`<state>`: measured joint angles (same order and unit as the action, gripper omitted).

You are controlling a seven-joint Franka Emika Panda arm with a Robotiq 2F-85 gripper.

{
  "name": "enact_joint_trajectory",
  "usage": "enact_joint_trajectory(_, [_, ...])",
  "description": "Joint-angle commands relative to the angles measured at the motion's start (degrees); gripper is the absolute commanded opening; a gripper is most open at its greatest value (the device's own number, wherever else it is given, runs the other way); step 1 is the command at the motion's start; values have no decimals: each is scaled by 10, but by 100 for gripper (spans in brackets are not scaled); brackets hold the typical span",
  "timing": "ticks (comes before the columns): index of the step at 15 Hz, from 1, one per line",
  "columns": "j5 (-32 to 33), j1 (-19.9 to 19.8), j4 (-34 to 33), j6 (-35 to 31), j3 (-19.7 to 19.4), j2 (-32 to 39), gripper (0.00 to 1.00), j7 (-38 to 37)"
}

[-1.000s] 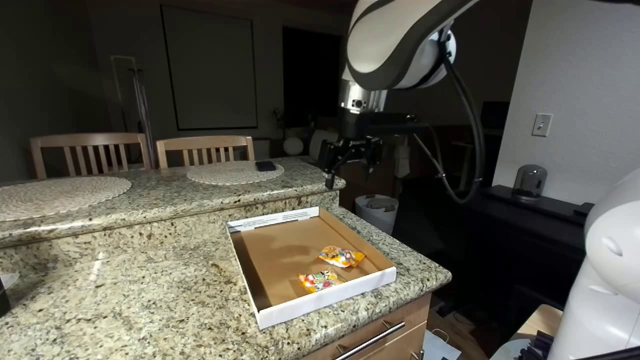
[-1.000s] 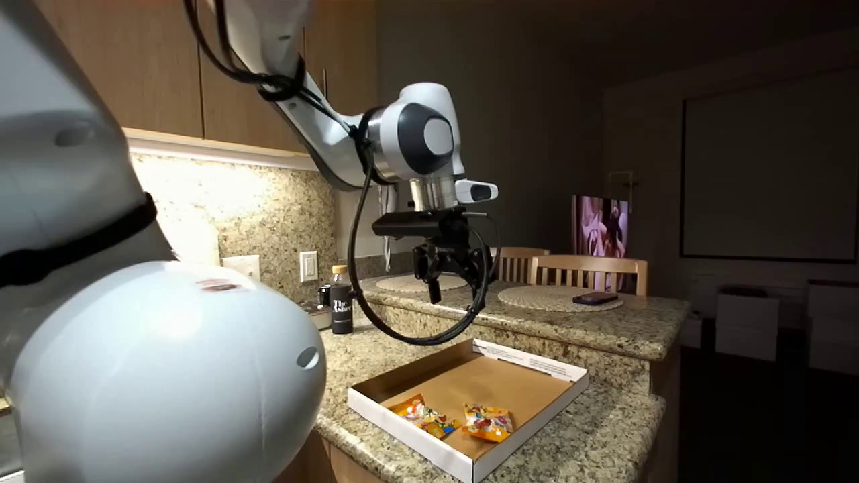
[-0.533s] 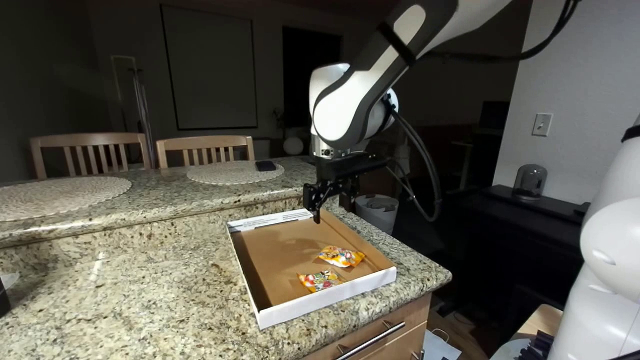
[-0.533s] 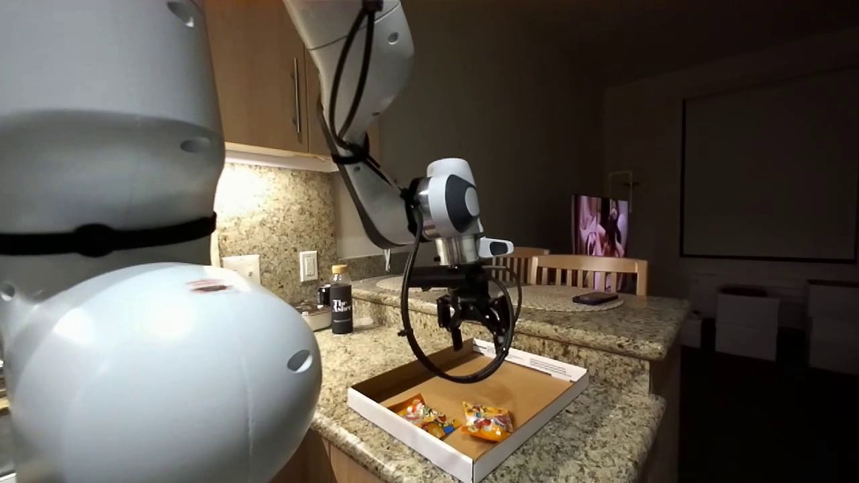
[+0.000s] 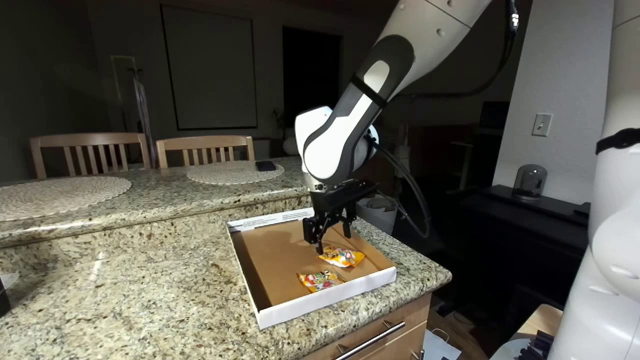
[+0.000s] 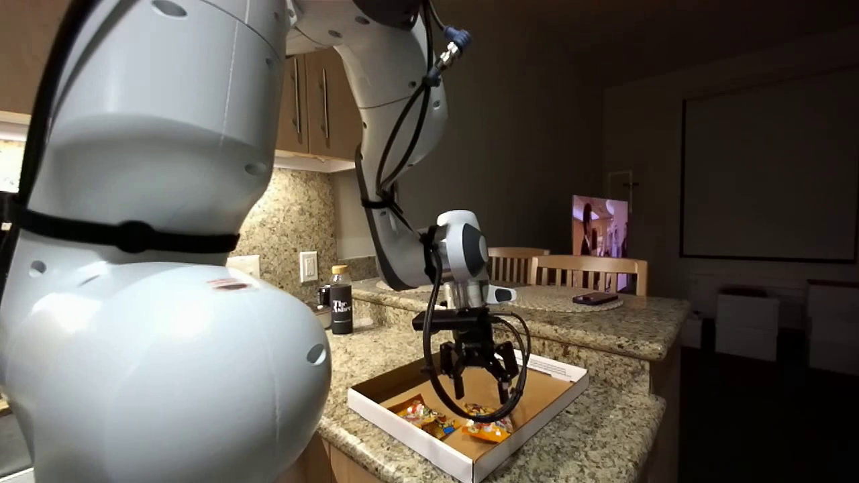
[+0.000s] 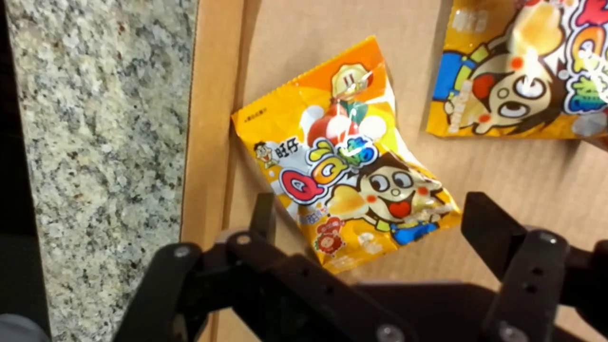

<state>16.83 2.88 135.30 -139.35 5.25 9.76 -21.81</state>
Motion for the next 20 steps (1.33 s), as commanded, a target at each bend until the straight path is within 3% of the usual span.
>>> enact_joint_trajectory(1, [10,34,-23,4,-15,38,100,-9])
enact_joint_trajectory(5, [17,68,-64,10,-27,78,100,-22])
enact_joint_trajectory(6, [20,75,-74,13,-32,86,75,-24])
enact_joint_trajectory(7, [28,82,-84,23,-41,93,74,-29])
enact_joint_trajectory(11, [51,97,-103,62,-66,103,47,-39])
enact_joint_trajectory(16, [50,93,-103,100,-68,96,15,-26])
enact_joint_trajectory(17, [48,92,-102,103,-67,94,57,-24])
enact_joint_trajectory(19, [45,89,-99,108,-67,88,54,-21])
enact_joint_trajectory(20, [44,88,-100,110,-68,86,59,-21])
